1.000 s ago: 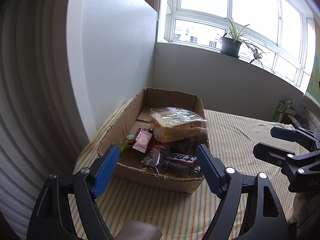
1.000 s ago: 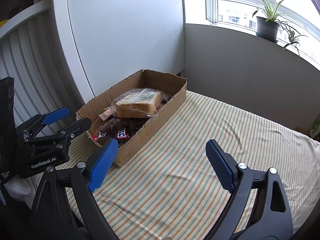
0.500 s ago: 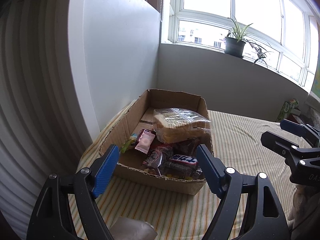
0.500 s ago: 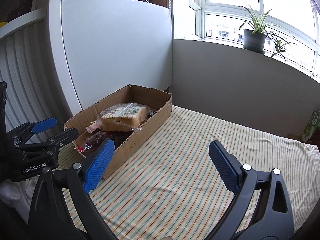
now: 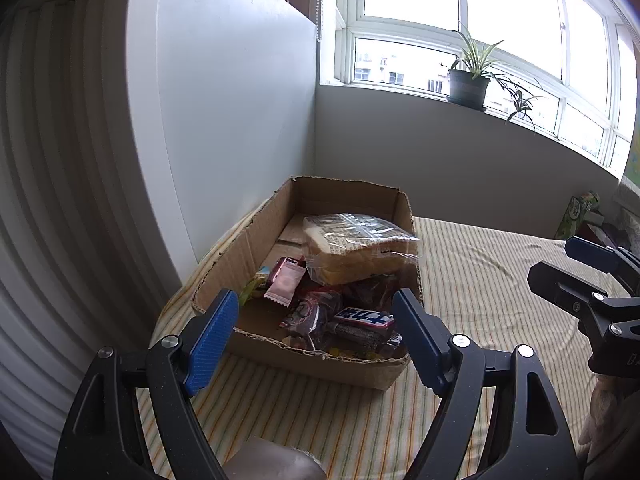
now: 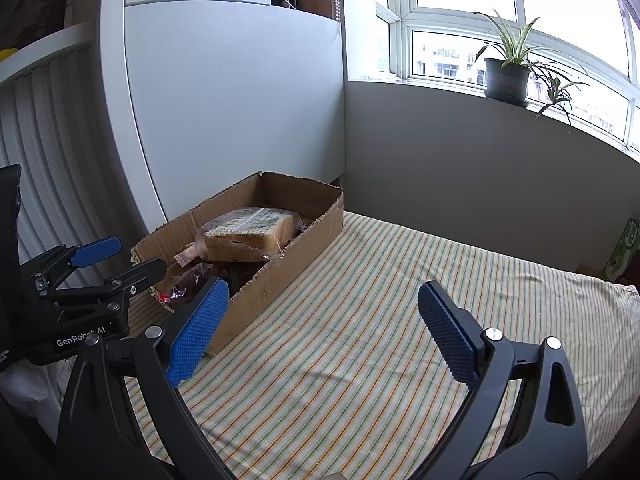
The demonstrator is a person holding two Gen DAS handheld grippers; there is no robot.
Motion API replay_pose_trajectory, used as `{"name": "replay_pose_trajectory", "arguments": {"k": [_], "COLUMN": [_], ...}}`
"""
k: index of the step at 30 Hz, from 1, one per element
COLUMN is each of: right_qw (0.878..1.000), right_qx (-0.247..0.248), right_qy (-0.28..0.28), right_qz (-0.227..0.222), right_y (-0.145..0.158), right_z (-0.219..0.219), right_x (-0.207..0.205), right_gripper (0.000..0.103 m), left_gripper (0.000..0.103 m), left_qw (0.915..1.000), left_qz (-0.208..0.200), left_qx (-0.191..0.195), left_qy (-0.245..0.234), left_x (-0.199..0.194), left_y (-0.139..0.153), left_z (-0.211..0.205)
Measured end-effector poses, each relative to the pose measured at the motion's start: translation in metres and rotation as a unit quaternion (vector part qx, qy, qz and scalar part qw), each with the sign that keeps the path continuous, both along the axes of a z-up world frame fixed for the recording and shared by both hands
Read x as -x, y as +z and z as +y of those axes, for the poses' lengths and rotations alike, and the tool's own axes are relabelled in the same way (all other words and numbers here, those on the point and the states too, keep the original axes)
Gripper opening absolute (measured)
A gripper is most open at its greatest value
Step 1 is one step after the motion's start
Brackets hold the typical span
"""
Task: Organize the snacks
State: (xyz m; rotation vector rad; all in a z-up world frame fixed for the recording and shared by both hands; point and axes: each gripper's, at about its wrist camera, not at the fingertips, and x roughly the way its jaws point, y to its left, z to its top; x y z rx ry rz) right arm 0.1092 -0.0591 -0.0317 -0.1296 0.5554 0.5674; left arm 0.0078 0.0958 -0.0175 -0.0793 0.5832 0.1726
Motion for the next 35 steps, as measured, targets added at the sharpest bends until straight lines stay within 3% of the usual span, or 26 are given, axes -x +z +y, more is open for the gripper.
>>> {"name": "replay_pose_trajectory", "arguments": {"k": [35], "right_qw": [1.0], "right_qx": [0.003], "right_qy": [-0.001], "right_qz": [0.011], "right_y": [-0.0065], "right_z": [0.0], "right_x": [-0.0012], "right_gripper": [0.098], "left_gripper": [0.08], "left_qw": [1.0], "left_qz": [0.004], "left_qx": [-0.003], "left_qy": [-0.009], "left_x": [-0.0028], "left_y": [-0.0037], "left_z": [-0.0019]}}
